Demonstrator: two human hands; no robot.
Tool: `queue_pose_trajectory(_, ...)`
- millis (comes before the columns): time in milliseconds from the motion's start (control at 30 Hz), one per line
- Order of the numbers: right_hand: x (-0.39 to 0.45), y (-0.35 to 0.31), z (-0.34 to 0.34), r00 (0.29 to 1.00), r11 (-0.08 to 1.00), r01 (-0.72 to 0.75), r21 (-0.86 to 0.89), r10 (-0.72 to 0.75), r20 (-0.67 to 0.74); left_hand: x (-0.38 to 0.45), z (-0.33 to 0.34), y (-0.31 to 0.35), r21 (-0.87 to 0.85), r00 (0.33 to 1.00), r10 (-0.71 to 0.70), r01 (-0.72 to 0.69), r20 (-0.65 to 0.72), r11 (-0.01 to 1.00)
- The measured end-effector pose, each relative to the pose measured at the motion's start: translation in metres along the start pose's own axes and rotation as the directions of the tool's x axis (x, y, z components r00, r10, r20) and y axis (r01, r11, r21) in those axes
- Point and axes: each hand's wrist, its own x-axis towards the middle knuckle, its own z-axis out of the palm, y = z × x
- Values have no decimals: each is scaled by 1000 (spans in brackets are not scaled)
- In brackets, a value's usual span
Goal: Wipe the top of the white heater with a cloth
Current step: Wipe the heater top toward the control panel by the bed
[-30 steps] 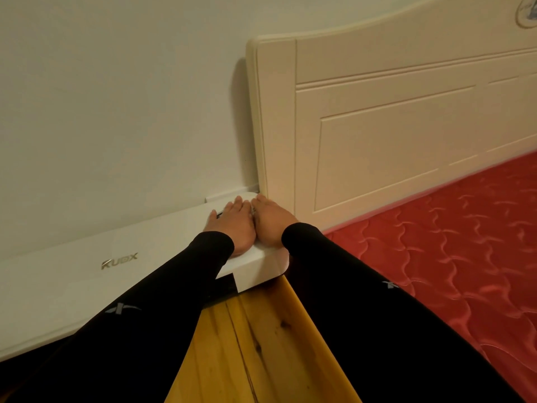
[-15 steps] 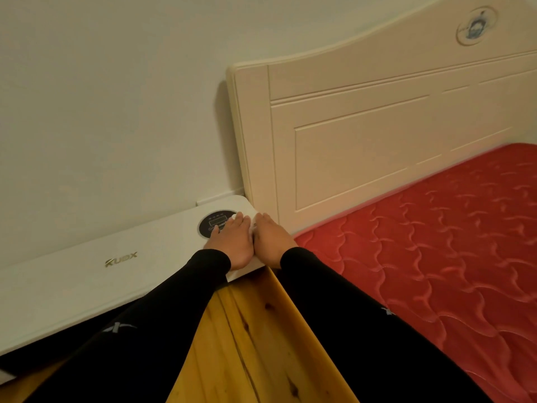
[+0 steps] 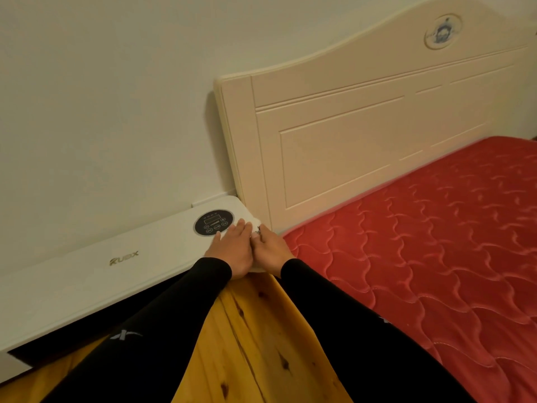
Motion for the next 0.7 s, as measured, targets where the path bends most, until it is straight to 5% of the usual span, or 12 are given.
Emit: queue_pose_trajectory(700, 78, -8, 5, 995, 986, -55, 160, 41, 92, 77, -5, -23, -93, 996, -80, 84, 42, 992)
